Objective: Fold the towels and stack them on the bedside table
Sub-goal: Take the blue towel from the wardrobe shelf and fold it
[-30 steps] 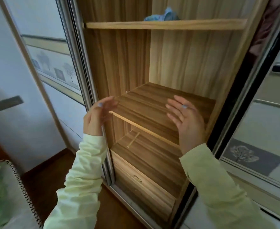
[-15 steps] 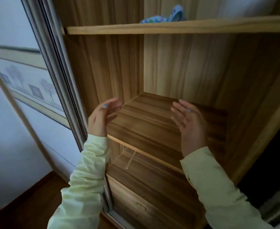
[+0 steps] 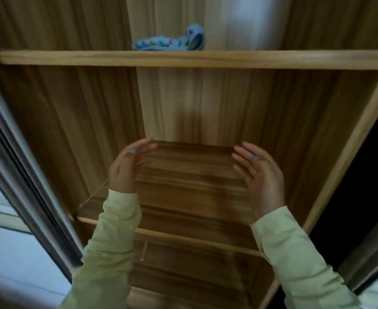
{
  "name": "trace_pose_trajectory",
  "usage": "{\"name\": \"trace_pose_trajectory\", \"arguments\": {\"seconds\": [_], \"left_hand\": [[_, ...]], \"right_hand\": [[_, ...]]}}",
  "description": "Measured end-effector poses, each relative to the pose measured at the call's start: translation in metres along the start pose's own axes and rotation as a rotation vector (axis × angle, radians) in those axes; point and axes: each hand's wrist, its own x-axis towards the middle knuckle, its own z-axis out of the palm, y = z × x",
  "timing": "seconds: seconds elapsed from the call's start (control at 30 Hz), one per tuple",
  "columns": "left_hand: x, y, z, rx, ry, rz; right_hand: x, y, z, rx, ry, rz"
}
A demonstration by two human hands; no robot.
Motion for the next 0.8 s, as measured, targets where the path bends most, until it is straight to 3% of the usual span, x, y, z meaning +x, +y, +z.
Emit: {"name": "trace_pose_trajectory", "arguments": {"seconds": [0.47, 0.8], "left_hand": [[0.017, 0.003, -0.040, -0.042, -0.251, -0.041], [0.015, 0.021, -0.025, -0.097, -0.198, -0.003]], "right_hand": [[-0.052, 0.017, 0.042, -0.149, 0.192, -0.108], [-0.047, 0.004, 0.050, -0.178, 0.164, -0.138]]}}
